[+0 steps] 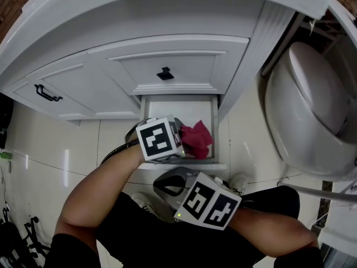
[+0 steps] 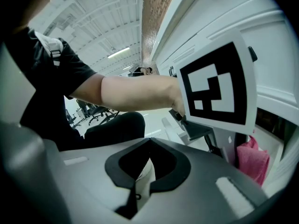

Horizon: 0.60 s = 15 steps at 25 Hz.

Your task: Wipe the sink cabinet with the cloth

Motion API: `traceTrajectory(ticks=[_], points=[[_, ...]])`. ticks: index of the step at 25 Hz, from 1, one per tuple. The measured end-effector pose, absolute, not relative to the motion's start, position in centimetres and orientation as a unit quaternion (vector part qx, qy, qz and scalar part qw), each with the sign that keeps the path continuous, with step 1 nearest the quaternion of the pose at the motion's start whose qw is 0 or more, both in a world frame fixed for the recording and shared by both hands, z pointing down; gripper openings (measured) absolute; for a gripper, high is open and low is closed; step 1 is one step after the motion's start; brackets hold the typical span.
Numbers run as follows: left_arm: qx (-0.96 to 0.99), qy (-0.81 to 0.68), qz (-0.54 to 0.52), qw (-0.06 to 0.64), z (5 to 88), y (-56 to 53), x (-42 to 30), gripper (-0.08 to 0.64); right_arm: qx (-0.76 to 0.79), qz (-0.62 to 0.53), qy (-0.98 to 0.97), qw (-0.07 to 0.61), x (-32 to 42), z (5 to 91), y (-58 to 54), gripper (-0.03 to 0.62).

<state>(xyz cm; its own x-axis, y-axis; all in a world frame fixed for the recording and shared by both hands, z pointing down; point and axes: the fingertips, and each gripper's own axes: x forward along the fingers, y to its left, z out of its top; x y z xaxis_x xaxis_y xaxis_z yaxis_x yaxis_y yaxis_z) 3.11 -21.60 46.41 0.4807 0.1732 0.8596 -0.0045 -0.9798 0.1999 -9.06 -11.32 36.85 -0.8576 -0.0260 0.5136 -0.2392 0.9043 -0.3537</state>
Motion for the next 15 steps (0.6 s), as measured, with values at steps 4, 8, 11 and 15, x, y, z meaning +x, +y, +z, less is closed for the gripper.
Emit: traceTrajectory(ticks=[4,8,11,15], points=[[0.853,0.04,0.512,0.092,46.4,-21.7,1.0,0.095,0.07,0.208,-0.94,0.26,-9.3,37.0,-11.3,0.006],[0.85,0.027,0.516,0.103,46.4,-21.8,-1.1,0.095,0.066,0.208,-0.939,0.265,-9.5,37.3,-11.1,0.006],[0.842,0.018,0.529,0.103,46.5,-21.9,-3.2,0.096,0.065,0.208,-0.939,0.267,-9.6,37.5,-11.0,0.006],[0.836,0.0,0.538,0.107,46.4,-22.2,-5.5,0.095,0.066,0.208,-0.938,0.27,-9.8,37.6,-11.0,0.006]])
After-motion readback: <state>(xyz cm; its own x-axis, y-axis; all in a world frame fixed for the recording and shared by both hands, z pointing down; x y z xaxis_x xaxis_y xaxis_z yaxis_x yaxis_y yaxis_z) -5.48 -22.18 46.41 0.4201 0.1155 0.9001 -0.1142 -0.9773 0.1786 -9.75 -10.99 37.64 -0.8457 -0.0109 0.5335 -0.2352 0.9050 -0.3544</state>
